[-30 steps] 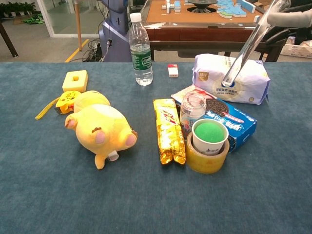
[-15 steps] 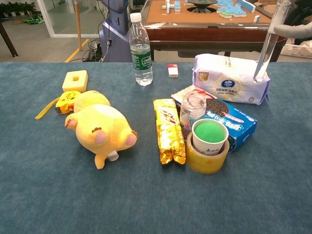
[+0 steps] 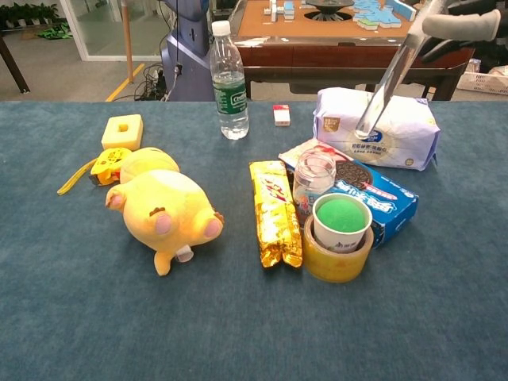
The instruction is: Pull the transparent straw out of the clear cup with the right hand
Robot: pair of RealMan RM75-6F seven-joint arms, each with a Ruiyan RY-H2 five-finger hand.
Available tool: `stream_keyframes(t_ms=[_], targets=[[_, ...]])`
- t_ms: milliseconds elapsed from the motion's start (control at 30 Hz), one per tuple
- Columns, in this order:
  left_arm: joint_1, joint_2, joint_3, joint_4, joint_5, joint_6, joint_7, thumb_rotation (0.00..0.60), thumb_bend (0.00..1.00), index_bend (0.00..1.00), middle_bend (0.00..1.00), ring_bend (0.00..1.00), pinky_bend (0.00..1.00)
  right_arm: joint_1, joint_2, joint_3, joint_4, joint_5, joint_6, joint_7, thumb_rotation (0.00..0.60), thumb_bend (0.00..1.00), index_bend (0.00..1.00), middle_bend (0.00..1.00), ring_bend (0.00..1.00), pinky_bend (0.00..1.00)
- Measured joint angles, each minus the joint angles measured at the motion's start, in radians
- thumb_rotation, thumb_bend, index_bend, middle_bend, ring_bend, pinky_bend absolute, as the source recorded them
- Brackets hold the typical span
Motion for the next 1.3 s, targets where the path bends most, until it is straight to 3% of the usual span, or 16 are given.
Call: stream_keyframes(t_ms=[367,1300], targets=[[0.006,-0.006,0.003,0.024,-0.006,0.002,-0.019,0.6,0.24,0.25,0.21,0.16,0.05,0.081,-0.136,0.014,0.072,0.03,-0.01,-0.154,0.6,0.62,0.72,0.47,0.39,0.3],[0.015,-0.016,0.007,0.056,-0.012,0.003,-0.045,0.6,0.24,0.25,0.21,0.16,0.05,0.15,-0.268,-0.031,0.235,0.02,-0.076,-0.186,0.6,0.62,0.72,0.46,0.39,0.3]])
